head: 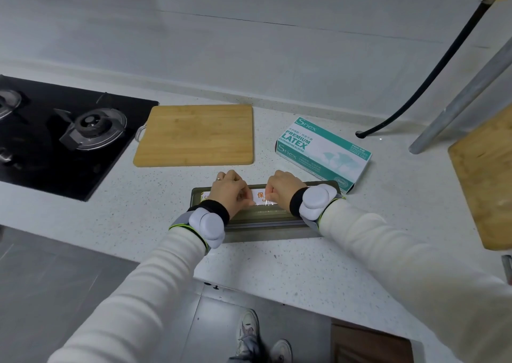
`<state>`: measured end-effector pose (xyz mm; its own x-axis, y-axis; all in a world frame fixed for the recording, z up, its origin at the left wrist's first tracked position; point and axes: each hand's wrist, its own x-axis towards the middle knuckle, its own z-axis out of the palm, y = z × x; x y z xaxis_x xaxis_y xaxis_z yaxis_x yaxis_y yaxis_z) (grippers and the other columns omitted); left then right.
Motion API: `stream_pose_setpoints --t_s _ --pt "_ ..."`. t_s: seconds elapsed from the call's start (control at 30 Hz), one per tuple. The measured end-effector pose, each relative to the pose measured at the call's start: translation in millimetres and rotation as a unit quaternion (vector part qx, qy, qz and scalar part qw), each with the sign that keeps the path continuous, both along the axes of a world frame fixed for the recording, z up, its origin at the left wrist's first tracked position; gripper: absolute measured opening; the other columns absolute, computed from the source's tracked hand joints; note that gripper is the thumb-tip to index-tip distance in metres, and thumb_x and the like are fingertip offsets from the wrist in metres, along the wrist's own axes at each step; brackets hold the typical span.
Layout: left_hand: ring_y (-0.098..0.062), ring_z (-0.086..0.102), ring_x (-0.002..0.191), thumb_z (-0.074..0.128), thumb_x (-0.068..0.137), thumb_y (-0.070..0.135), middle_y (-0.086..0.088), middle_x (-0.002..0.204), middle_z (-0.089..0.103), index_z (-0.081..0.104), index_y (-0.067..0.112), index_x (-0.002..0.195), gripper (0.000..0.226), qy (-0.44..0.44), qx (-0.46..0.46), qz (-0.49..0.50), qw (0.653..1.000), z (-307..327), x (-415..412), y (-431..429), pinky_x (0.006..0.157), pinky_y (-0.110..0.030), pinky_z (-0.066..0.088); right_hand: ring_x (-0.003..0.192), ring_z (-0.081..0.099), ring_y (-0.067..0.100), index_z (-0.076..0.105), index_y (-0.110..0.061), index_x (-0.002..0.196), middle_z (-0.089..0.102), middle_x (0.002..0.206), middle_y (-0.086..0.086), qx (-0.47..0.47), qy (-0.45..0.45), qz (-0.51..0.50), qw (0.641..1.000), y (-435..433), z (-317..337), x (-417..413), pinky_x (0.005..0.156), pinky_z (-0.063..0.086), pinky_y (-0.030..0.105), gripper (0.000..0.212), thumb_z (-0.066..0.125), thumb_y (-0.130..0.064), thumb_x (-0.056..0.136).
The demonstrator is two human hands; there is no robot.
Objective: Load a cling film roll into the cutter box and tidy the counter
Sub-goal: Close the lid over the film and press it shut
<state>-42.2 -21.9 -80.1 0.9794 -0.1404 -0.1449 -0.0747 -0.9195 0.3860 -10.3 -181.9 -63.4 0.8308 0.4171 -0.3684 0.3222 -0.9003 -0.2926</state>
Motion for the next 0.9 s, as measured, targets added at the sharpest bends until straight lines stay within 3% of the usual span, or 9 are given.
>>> stream_pose_setpoints --t_s 0.27,0.4,0.47,0.63,0.9 --pt "-0.025 0.035 0.116 0.073 0.078 0.033 -0.004 0.118 0.045 0.07 0.016 0.091 0.021 0.057 0.045 -0.008 0.997 7 3 34 0.1 -0.028 0.034 0.11 0.052 0.03 0.066 -0.009 0.107 0.051 0.121 0.015 -0.009 0.013 -0.008 1.0 2 2 2 0.095 0.046 0.04 0.021 0.053 -0.017 0.092" --pt "-0.023 0.036 0.115 0.071 0.081 0.025 -0.003 0.117 0.049 0.071 0.013 0.089 0.014 0.076 0.017 0.002 0.997 10 1 54 0.093 -0.022 0.03 0.105 0.054 0.03 0.067 -0.01 0.1 0.053 0.114 0.013 -0.006 0.023 -0.015 1.0 4 4 3 0.089 0.047 0.038 0.019 0.051 -0.015 0.091" --pt "-0.024 0.044 0.111 0.069 0.083 0.022 -0.007 0.117 0.052 0.07 0.008 0.092 0.017 0.078 -0.004 0.01 0.997 11 1 58 0.093 -0.023 0.036 0.102 0.054 0.03 0.066 -0.011 0.096 0.051 0.11 0.012 -0.006 0.026 -0.024 0.999 5 5 2 0.086 0.046 0.036 0.018 0.048 -0.014 0.091" --pt "-0.022 0.055 0.097 0.067 0.086 0.025 -0.009 0.111 0.057 0.068 0.005 0.092 0.021 0.054 -0.008 0.021 0.998 14 2 59 0.082 -0.023 0.04 0.11 0.054 0.031 0.064 -0.005 0.108 0.053 0.123 0.015 -0.011 0.031 -0.038 0.999 6 7 2 0.093 0.047 0.038 0.025 0.046 -0.014 0.093" --pt "-0.022 0.052 0.093 0.073 0.08 0.019 -0.01 0.109 0.055 0.07 0.005 0.092 0.019 0.07 0.008 0.01 0.997 22 -3 78 0.089 -0.031 0.044 0.11 0.055 0.03 0.064 -0.006 0.109 0.053 0.122 0.014 -0.021 0.033 -0.043 0.998 8 7 2 0.095 0.047 0.039 0.026 0.045 -0.014 0.093"
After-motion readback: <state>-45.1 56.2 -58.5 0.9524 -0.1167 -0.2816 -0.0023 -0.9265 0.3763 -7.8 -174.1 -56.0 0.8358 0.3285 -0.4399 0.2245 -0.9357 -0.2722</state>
